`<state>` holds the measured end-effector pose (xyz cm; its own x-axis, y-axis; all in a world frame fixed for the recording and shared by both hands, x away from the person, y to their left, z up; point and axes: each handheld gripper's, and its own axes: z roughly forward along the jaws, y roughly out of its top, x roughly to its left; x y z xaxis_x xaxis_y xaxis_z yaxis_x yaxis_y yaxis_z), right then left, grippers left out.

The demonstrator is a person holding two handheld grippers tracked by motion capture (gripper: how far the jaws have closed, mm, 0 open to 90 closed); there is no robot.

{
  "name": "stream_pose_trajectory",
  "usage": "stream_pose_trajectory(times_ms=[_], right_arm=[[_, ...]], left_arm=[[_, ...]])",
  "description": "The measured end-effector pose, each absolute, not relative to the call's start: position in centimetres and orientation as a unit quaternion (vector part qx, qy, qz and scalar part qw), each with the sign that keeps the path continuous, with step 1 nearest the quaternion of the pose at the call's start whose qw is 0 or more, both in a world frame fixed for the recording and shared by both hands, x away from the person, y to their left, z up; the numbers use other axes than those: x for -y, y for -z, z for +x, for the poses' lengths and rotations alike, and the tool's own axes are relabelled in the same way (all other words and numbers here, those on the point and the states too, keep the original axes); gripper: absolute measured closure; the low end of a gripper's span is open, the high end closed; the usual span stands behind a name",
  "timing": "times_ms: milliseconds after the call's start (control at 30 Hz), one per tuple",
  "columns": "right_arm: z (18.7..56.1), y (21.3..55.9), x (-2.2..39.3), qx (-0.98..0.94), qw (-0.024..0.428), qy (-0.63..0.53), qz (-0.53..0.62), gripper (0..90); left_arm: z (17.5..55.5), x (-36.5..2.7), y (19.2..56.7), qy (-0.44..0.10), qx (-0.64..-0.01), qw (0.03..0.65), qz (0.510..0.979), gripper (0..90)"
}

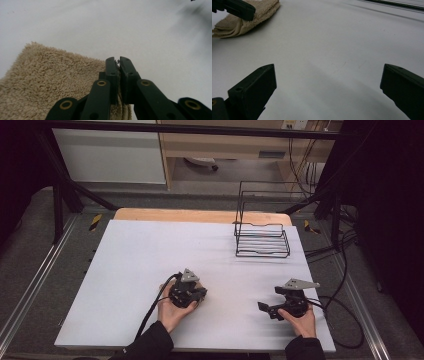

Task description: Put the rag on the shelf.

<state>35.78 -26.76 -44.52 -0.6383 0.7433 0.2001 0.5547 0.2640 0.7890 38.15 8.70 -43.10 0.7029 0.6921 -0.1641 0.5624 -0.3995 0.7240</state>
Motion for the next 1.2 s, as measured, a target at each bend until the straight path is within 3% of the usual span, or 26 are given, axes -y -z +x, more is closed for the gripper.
stream_pose_trajectory(times_ms=[133, 500, 700, 1000, 1200], right_arm=[[35.7, 44.5, 26.8, -0.785, 0.103, -0.448, 0.416, 1.0], [35.7, 44.5, 26.8, -0.785, 0.106, -0.447, 0.417, 1.4], [35.8, 44.5, 26.6, -0.784, 0.105, -0.445, 0.42, 1.6], [35.8, 44.7, 26.3, -0.781, 0.101, -0.441, 0.431, 1.7], [35.8, 44.4, 25.6, -0.783, 0.113, -0.435, 0.43, 1.7]], left_arm=[[38.5, -8.5, 43.8, -0.073, -0.374, 0.397, 0.835, 83.7], [39.0, -10.6, 42.0, -0.078, -0.347, 0.419, 0.835, 47.0], [39.4, -14.7, 41.0, -0.101, -0.355, 0.411, 0.834, 35.1], [40.6, -20.6, 42.1, -0.108, -0.388, 0.375, 0.835, 37.5], [41.2, -21.5, 43.4, -0.102, -0.395, 0.359, 0.84, 49.4]])
